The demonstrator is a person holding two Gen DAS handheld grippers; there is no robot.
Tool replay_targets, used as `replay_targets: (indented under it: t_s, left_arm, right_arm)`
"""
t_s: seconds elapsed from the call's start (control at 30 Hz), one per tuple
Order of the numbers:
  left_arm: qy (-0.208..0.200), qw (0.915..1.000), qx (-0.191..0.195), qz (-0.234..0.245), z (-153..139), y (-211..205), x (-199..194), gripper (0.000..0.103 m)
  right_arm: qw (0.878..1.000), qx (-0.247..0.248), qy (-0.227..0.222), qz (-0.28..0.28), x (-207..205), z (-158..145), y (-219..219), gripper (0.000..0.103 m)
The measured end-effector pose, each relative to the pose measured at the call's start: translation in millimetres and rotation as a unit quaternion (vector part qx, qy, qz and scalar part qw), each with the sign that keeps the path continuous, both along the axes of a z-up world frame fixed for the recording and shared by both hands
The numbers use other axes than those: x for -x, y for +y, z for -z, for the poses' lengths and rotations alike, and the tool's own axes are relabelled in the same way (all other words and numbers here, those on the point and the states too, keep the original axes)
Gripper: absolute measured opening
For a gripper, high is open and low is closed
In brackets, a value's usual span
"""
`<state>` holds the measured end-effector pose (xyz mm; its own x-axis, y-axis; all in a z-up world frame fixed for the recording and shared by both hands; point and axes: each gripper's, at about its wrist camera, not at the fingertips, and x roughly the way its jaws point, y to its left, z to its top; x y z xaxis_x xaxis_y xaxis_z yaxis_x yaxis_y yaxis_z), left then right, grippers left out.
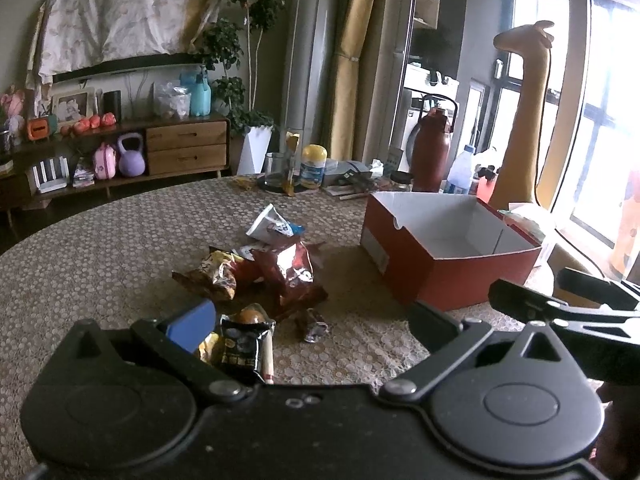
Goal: Organize snacks
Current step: 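Move both tools toward the snack pile on the table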
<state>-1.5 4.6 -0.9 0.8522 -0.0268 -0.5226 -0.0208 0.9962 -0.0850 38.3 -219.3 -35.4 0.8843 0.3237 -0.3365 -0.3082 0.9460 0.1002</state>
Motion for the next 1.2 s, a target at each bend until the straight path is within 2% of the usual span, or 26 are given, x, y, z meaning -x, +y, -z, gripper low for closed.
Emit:
replay_targets:
  t_s: [0.83, 1.2]
  left_arm:
    - [-0.011, 0.9998, 0.003, -0.014, -15.3, 0.3, 18.5, 0.103]
    - [-0.006, 0.9997, 0.008, -0.022, -11.4, 6.0, 23.2, 0.103]
  right_arm:
    - [1.000, -0.001, -0.013, -0.010, 20.3, -8.3, 2.1, 0.103]
    - [1.000, -0.003, 0.000, -0.020, 20.4, -5.9, 6.2, 0.103]
